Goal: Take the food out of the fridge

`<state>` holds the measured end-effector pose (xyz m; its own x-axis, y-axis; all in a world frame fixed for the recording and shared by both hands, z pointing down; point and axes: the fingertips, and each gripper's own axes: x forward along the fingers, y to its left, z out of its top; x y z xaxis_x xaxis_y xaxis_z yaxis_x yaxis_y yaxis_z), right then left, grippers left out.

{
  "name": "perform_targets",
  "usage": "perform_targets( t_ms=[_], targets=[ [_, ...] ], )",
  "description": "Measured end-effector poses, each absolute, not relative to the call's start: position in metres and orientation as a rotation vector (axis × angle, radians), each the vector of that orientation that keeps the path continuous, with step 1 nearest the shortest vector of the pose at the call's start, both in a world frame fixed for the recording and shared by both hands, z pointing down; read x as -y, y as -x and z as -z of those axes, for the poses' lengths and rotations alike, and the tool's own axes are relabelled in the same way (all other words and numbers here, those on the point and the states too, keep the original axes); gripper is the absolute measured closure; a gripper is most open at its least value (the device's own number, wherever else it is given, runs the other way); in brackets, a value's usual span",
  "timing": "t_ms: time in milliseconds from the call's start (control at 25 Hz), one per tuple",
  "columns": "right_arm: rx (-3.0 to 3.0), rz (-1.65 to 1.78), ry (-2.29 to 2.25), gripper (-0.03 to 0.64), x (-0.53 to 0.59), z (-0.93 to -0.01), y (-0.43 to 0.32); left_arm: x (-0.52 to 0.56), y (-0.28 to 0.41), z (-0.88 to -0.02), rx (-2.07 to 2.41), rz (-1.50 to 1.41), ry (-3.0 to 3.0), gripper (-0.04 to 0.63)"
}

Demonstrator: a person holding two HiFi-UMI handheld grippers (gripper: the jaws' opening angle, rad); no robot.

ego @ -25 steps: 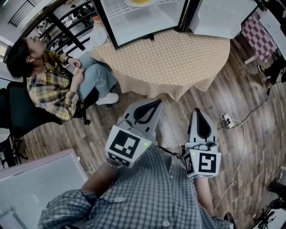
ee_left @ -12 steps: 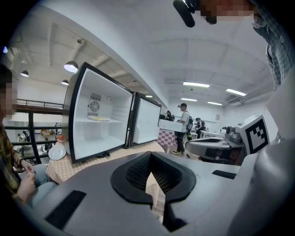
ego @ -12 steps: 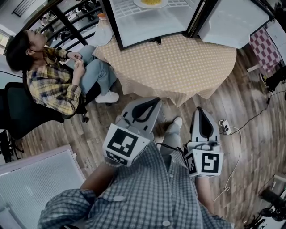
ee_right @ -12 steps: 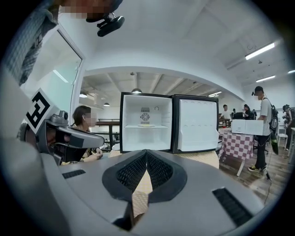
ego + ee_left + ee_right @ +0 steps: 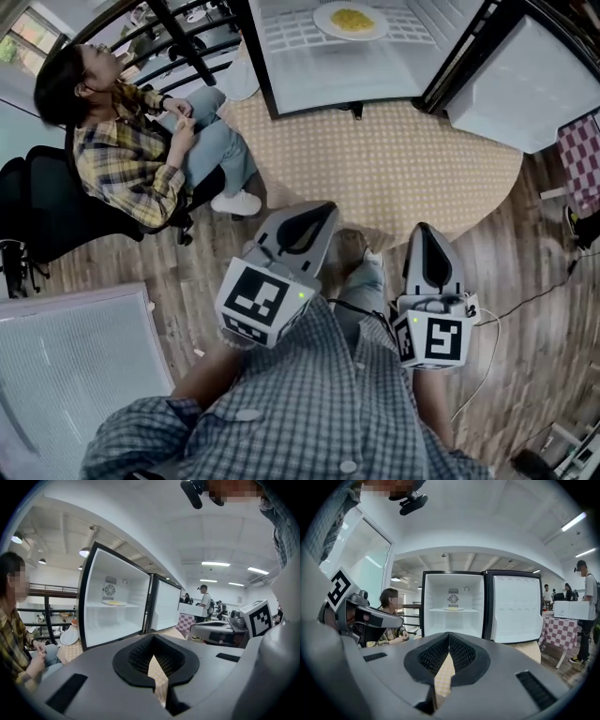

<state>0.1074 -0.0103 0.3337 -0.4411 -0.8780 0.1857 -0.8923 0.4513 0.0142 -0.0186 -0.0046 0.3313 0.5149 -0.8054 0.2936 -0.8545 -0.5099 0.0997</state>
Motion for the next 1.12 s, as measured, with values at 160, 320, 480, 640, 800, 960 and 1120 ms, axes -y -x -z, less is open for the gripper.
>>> perform_targets(
  t_ms=[160, 320, 480, 640, 800, 960, 1120],
  targets=[
    [2.585, -0.143, -1.477, 0.607, 0.049, -0.328, -0.116, 0.031, 0.005, -0.323, 1.479, -0.297, -2.49, 0.589],
    [2.621, -0.126, -1.411, 0.607, 0.081, -0.322, -0.128, 0.055, -0.007, -0.315, 1.552, -0.283, -2.444, 0.589],
    [2.647, -0.127, -1.337, 0.607, 0.106, -0.319, -0.135, 0.074, -0.015, -0.31, 1.622, -0.268, -2.394, 0.589],
    [2.69, -0.107, -1.231, 0.607, 0.13, -0.316, -0.137, 0.092, -0.023, -0.307, 1.696, -0.234, -2.331, 0.589],
    [2.738, -0.079, -1.116, 0.607, 0.151, -0.313, -0.137, 0.109, -0.03, -0.306, 1.775, -0.212, -2.265, 0.589],
    [2.782, -0.094, -1.008, 0.607, 0.17, -0.31, -0.141, 0.125, -0.04, -0.306, 1.842, -0.165, -2.192, 0.589],
    [2.834, -0.172, -0.924, 0.607, 0.184, -0.305, -0.143, 0.132, -0.048, -0.305, 1.909, -0.154, -2.143, 0.589]
  ],
)
